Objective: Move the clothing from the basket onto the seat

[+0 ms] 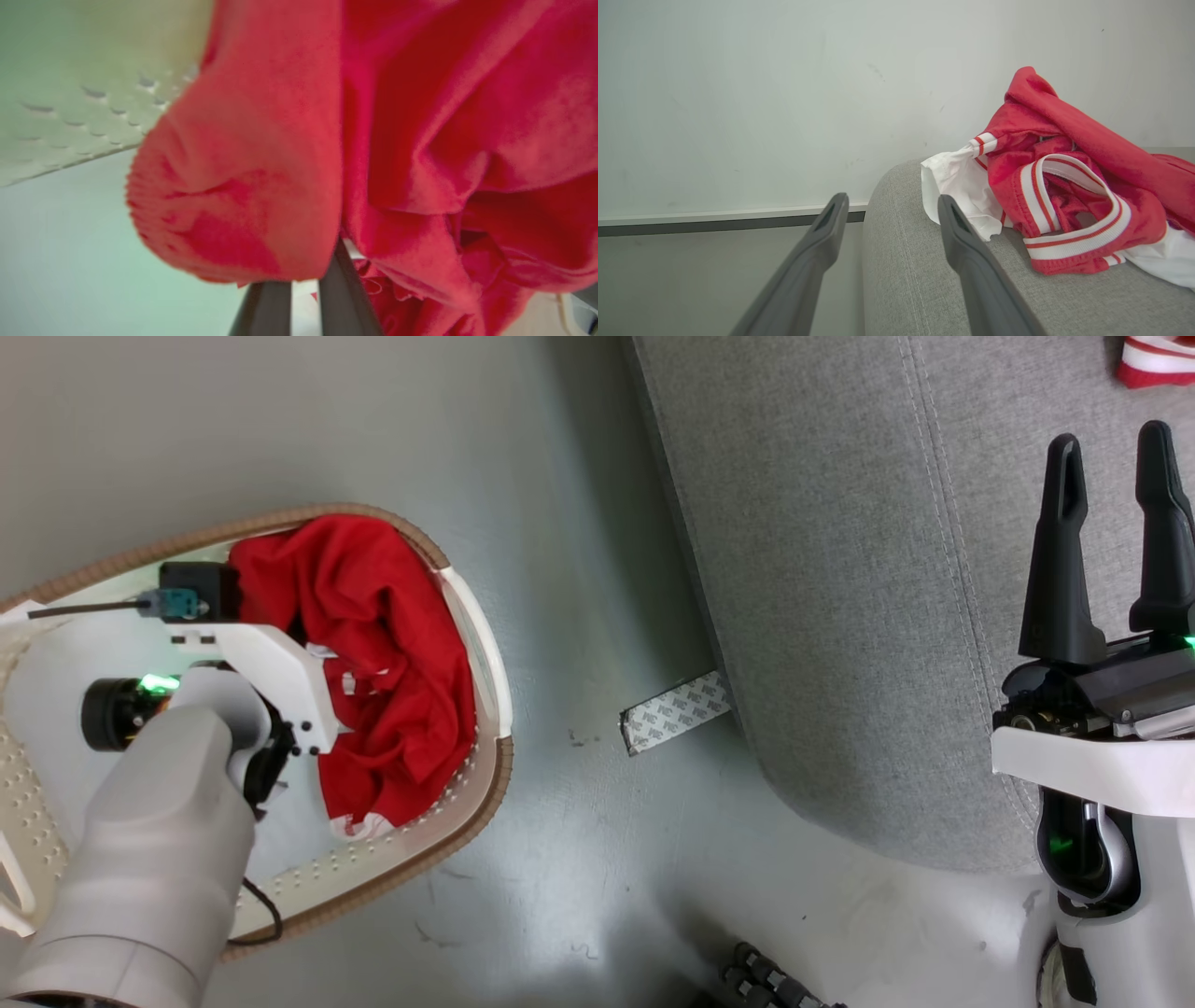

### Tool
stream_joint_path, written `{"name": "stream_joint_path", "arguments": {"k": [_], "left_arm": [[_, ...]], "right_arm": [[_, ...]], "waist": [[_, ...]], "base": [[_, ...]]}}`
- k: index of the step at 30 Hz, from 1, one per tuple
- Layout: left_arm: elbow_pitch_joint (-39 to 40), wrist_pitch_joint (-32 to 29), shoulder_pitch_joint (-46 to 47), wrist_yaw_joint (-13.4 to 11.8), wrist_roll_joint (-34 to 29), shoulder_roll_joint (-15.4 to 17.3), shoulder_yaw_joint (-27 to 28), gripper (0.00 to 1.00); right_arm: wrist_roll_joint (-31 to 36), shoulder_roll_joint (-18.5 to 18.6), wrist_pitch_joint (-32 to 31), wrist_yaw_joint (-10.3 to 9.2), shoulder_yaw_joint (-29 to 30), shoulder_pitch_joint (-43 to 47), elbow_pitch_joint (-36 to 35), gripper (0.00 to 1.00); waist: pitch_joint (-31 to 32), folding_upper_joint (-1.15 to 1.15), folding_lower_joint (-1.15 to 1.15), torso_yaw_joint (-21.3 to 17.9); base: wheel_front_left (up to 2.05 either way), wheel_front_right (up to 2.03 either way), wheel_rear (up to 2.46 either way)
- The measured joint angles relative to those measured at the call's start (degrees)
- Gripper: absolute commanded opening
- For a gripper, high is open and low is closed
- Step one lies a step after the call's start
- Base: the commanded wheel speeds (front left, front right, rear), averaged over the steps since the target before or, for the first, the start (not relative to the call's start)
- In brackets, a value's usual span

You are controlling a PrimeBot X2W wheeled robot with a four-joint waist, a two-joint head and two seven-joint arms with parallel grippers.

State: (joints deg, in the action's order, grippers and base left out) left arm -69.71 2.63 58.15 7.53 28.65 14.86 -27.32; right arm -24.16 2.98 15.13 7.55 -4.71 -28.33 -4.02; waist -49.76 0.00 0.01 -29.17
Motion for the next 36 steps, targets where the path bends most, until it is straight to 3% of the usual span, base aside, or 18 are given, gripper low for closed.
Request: {"name": "stream_joint_path", "arguments": {"k": [10,21,36], "left_arm": [[0.26,2.72,-3.38,0.0,3.47,-2.23,-2.64,0.0],[5.78,8.55,-12.52,0.0,8.93,-6.24,-9.23,0.0],[17.67,12.43,-19.93,0.0,13.76,-6.81,-16.82,0.0]], "right_arm": [[2.4,-0.04,0.0,0.0,0.31,0.07,0.77,1.0],[7.11,-0.1,0.01,0.0,1.3,2.58,3.21,1.0],[7.26,3.56,0.01,0.0,-0.4,9.43,8.38,1.0]], "waist": [[4.2,0.0,0.0,1.34],[15.51,0.0,-0.01,4.51],[32.55,0.0,-0.02,13.69]], "base": [[0.0,0.0,0.0],[0.0,0.0,0.0],[0.0,0.0,0.0]]}}
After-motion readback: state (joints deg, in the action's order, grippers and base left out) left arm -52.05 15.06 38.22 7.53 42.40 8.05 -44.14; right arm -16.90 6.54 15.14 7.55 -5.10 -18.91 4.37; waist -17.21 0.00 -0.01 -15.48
